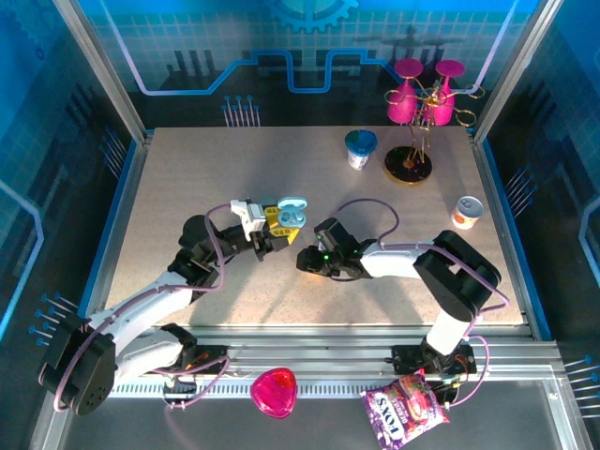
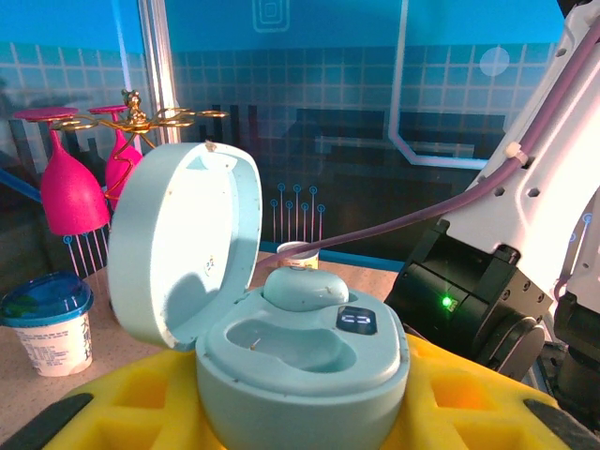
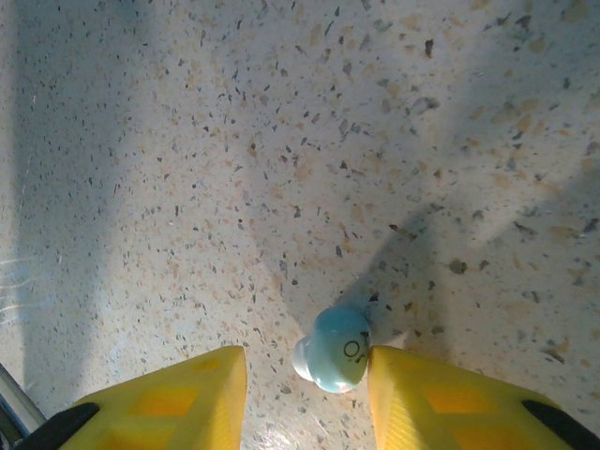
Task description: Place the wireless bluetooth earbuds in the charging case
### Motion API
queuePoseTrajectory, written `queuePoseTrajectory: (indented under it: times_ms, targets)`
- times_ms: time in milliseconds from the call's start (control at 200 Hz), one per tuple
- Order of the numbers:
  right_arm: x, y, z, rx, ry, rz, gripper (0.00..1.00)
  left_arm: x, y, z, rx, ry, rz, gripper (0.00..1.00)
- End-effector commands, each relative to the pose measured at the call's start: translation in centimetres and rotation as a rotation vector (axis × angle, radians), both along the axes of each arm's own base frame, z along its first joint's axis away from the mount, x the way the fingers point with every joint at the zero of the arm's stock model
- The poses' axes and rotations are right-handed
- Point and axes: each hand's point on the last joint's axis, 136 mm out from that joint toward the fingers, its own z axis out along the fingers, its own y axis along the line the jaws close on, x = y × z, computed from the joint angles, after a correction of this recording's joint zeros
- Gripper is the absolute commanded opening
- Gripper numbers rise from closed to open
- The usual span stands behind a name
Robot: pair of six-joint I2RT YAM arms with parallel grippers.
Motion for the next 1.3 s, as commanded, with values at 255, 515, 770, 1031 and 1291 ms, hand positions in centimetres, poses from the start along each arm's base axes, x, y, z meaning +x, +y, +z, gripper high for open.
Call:
queuePoseTrajectory:
  times_ms: [255,515,770,1031,1291]
  targets:
    - [0.4,1.6,-0.2,0.026,-0.005,0.033,0.35,-0.1,0.2,0.3,0.003,-0.037,0.007,0.31]
    - [0.4,1.3,-1.3,-0.016,0.029,0.031,0.21,-0.1,0.2,0.1,0.003,-0.034,0.008,0.31]
    - [0.5,0.8,-1.3,-0.034,0.025,0.027,0.17,0.0,0.2,0.0,0.005,-0.033,0.013,0.31]
    - [1.1,-1.8,2.4,-0.089,-0.106,-0.002,0.17,1.0,0.4,-1.0,0.022,-0.015,0.060,0.31]
    - [1.7,-7.5,9.2,-0.228,-0.308,-0.076,0.17,3.3,0.4,-3.2,0.041,0.009,0.137,0.31]
